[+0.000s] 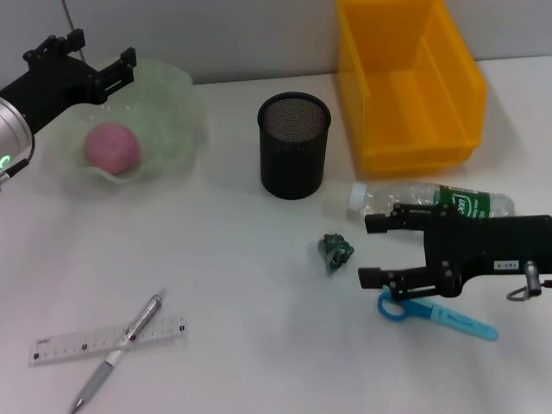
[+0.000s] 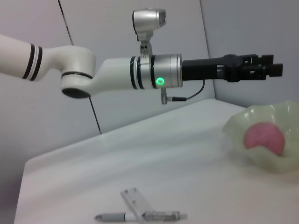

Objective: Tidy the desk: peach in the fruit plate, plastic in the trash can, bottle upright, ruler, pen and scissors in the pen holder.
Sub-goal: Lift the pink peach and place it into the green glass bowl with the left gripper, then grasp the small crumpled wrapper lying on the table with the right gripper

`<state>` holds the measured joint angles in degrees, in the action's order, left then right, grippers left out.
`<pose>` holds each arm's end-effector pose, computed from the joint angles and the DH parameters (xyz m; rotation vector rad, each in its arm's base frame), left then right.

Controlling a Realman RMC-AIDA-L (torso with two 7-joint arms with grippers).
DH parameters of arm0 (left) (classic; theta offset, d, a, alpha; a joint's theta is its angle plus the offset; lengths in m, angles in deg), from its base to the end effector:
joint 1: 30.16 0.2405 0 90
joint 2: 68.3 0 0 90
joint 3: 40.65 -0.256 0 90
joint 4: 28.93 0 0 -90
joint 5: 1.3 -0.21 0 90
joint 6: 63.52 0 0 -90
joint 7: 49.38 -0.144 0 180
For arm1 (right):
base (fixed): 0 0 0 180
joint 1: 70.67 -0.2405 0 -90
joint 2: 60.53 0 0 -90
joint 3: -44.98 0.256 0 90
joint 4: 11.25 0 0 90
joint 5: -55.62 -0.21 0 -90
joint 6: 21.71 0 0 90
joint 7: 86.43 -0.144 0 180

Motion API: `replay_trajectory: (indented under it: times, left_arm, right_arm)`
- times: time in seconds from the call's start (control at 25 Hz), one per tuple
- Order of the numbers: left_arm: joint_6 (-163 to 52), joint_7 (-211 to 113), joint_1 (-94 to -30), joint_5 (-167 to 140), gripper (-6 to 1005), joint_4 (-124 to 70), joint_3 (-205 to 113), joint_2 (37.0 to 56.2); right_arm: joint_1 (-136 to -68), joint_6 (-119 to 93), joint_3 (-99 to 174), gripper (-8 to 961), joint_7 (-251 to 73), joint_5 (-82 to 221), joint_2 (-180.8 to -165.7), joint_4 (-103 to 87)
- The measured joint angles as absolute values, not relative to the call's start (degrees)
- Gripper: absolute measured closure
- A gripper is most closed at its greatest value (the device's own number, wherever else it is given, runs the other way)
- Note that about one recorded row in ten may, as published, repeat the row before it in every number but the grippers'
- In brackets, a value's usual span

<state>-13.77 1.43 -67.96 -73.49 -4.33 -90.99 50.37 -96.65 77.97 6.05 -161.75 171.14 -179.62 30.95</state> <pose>-0.2513 0.4321 0.0093 -2.0575 -0.4668 -0.6492 0.2678 0.2969 0.0128 -2.8244 0.4991 0.7504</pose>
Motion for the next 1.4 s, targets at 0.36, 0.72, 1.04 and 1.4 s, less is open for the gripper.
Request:
replay_trajectory:
  times: [0.36,0.72,1.04,1.4]
  left_arm:
    - [1.36,3.84,-55.57,-74.09,173,4.81,-102.97,49.53]
    - [5.82,4.43,-47.84,-82.52,173,8.20,-110.63,49.78]
    - [7.04,4.71,-46.99,-82.88,173,6.86,-110.72,49.83]
    - [7.02,4.56,-47.60,-83.04,172,5.92,-111.03,49.87]
  right_arm:
    - [-94.72,77.98,5.79,108,-182.81,169.25,-179.42,47.48]
    - [-102.35,78.32,1.17,110,-207.73,184.59,-179.17,64.02]
    - [-113.57,81.10,-8.47,113,-222.71,199.46,-177.99,64.44]
    - [-119.45,79.09,-15.14,112,-225.66,206.47,-179.27,57.44]
